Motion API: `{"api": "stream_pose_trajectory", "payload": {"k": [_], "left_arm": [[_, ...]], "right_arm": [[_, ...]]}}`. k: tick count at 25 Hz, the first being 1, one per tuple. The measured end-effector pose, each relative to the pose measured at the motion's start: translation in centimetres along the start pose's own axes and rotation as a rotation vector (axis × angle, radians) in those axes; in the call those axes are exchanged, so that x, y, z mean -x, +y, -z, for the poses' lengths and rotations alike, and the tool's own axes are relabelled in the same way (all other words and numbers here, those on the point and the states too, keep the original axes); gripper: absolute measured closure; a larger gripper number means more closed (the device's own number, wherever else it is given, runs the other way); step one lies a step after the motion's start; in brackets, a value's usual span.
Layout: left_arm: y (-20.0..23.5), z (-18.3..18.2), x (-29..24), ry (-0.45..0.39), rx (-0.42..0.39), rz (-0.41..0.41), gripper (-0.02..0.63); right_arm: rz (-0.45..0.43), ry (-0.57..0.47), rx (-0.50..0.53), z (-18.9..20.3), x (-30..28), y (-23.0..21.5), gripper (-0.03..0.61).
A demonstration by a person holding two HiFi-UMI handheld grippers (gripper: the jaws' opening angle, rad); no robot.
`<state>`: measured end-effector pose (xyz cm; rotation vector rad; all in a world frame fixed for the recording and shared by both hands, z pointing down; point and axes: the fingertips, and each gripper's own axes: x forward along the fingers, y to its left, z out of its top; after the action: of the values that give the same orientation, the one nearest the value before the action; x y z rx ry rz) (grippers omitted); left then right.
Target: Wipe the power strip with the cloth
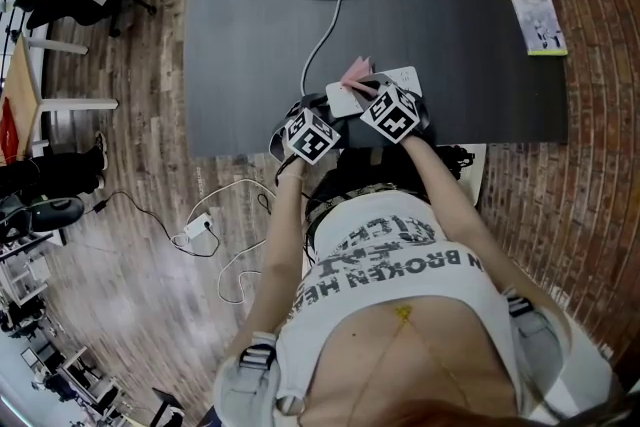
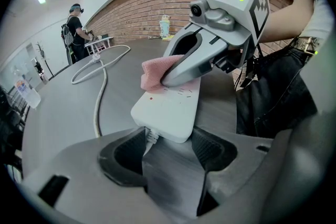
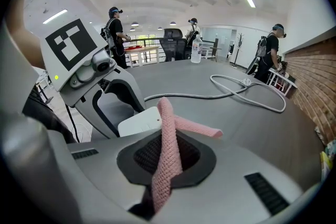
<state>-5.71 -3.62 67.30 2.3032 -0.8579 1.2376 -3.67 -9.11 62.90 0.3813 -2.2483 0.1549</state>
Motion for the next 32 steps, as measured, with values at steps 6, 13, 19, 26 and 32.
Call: {"api": "stream_pose_trajectory", "payload": {"k": [6,13,19,26,32], "left_arm": [[0.0,0.0,-0.1,0.001,0.001,0.005,0.348],[0.0,0.0,0.0,-0.001,0.000,0.005,0.348],[0.1,0.1,0.0,-0.002,-0.001,0.007,0.348],[0.0,0.0,0.0,-0.003,-0.001,0.010,0.348],[0.1,0.0,0.1,-0.004,-0.003,0.011,0.348]], "right_arm": [[0.020,0.006,-0.014,0.6,0.4,-0.8,0.561],[0.045,0.007,-0.044,1.3,1.0,-1.6,0.561],[0.059,0.011,-0.056,1.6,1.2,-2.0,0.561],[0.074,0.015,-0.071,2.0,1.6,-2.4,0.561],[0.093,0.016,-0.091,2.4,1.9,-2.9,0.561]]}}
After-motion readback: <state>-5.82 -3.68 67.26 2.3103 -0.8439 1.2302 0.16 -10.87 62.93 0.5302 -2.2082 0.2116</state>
